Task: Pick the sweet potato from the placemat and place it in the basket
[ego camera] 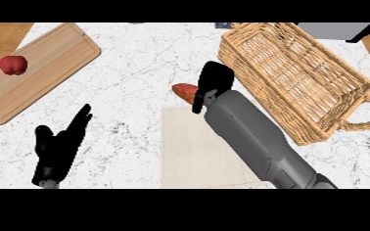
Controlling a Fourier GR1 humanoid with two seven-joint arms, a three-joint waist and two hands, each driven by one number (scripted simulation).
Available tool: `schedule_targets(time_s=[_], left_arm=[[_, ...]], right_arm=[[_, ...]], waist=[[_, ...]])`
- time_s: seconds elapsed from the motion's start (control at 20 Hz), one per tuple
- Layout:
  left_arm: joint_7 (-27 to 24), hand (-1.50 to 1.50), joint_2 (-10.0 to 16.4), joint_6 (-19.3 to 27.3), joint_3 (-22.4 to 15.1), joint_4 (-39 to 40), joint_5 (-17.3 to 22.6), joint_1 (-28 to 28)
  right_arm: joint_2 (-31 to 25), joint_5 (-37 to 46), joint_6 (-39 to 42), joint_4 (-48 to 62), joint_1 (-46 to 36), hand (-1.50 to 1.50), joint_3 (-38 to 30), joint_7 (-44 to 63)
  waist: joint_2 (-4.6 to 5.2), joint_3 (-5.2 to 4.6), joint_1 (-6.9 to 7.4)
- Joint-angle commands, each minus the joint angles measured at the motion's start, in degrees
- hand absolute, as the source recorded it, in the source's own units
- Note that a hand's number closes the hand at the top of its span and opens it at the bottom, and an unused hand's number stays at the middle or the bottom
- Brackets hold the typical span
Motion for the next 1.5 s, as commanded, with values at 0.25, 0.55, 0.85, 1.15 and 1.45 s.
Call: schedule_targets(time_s=[0.25, 0.55, 0.85, 1.15, 1.45], left_arm=[[3.1, 0.00, -0.9, -0.4, -2.4, 3.0, -0.8, 0.4], [4.0, 0.00, -0.7, -1.0, -1.5, 4.2, 0.2, 0.8], [3.1, 0.00, -1.8, 0.2, -2.1, 3.9, -0.9, 2.0], [3.8, 0.00, -1.7, 0.5, -0.9, 4.1, -0.3, 1.7], [4.5, 0.00, -1.9, 0.9, -1.0, 3.2, -0.7, 2.6]], right_arm=[[1.1, 8.9, -17.4, 8.0, -15.9, 1.50, -8.4, 18.1], [-1.6, 20.1, -30.9, 4.8, -24.7, 1.50, -12.1, 16.5], [-2.4, 29.5, -32.8, 8.3, -31.7, 1.50, -17.2, 23.1], [-5.7, 37.5, -30.8, 13.9, -38.0, 1.50, -23.9, 23.4], [-7.1, 43.5, -29.9, 17.4, -41.5, 1.50, -30.9, 23.5]], waist=[[0.26, -0.63, 2.17], [-0.44, -0.80, 0.58], [-0.71, -0.84, 0.03], [-0.52, -0.84, -1.13], [-0.78, -0.74, -1.89]])
